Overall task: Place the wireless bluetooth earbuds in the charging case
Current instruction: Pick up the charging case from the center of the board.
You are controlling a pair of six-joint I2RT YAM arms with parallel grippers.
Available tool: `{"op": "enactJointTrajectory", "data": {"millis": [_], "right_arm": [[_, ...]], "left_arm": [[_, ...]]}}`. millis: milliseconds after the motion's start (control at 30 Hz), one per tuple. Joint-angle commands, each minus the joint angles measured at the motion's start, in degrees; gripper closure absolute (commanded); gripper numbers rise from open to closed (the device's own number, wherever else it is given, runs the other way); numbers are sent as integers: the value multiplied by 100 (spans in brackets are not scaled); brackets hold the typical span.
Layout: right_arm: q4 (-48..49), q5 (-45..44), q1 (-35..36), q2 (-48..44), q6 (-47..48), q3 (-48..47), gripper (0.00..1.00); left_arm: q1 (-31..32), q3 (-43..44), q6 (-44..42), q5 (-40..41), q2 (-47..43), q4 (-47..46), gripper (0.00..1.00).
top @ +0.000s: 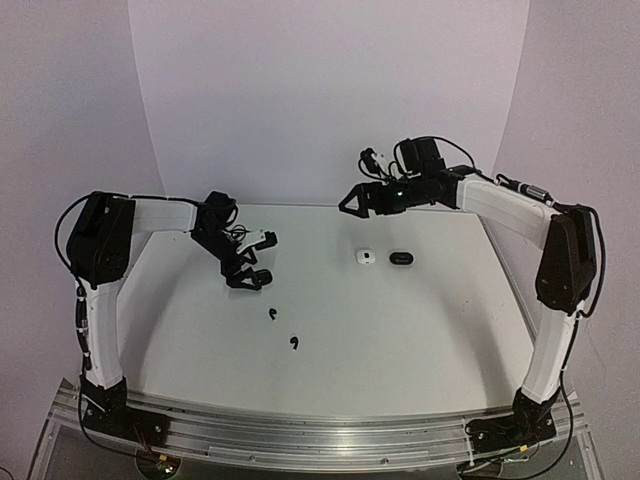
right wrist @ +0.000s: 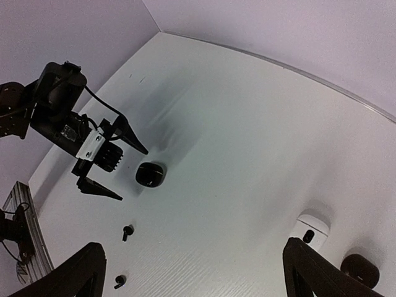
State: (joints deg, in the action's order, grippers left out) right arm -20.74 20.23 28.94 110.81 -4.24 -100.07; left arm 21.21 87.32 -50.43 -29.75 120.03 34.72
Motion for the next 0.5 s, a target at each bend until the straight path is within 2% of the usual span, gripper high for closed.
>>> {"op": "enactJointTrajectory", "data": {"millis": [0, 200, 467], "right_arm": [[319, -235, 133, -532, 101, 399, 2], [430, -290, 183, -664, 90, 603, 2], [483, -303, 236, -609, 53, 641, 2]], "left_arm": [[57, 113, -78, 303, 257, -217, 3], [183, 0, 77, 417, 452, -396, 10], [243, -52, 252, 411, 565, -754, 26]]}}
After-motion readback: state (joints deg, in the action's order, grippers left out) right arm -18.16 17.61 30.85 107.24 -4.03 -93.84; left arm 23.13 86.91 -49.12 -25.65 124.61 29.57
